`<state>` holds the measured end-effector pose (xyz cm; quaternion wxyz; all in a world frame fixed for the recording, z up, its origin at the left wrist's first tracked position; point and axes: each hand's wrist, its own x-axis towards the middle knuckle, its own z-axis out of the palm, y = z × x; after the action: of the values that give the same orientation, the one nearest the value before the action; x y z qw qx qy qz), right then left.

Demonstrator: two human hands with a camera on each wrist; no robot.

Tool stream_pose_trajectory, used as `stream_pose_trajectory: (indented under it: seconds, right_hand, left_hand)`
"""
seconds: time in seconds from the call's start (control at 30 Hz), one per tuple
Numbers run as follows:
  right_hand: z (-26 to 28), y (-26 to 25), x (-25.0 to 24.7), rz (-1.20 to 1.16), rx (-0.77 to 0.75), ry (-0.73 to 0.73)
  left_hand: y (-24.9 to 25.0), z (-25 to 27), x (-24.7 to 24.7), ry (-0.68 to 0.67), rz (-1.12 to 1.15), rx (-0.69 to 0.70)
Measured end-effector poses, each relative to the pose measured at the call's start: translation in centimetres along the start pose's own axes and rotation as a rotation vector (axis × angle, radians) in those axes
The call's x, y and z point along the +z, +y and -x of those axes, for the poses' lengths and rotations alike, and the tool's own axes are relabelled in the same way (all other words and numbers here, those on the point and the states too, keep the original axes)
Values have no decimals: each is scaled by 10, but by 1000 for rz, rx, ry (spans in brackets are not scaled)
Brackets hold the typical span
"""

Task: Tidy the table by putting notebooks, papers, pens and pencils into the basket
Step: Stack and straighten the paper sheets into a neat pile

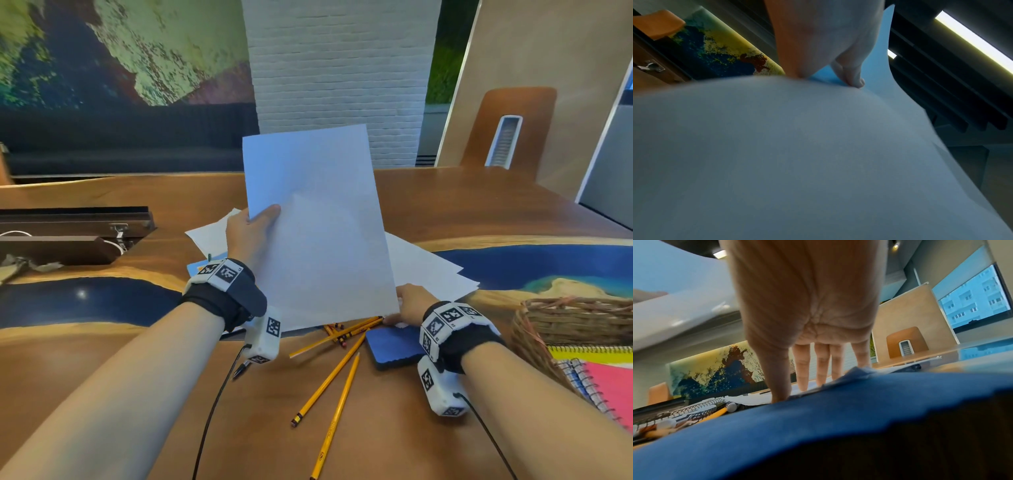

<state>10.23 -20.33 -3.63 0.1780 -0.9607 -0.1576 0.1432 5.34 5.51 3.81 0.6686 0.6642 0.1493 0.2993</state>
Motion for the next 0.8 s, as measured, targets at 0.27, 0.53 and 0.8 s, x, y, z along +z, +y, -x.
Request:
stream_pose_trajectory:
  seconds: [0.27, 0.53, 0.8]
  right_hand:
    - [11, -13, -31, -1017, 5, 161]
    - [56, -1, -80, -1017, -253, 626]
    - [118, 54, -114, -914, -168, 1003]
  left_hand:
    - [1, 14, 16, -134, -41, -61]
    - [31, 24, 67, -211, 18, 43]
    - [63, 63, 159, -448, 143, 14]
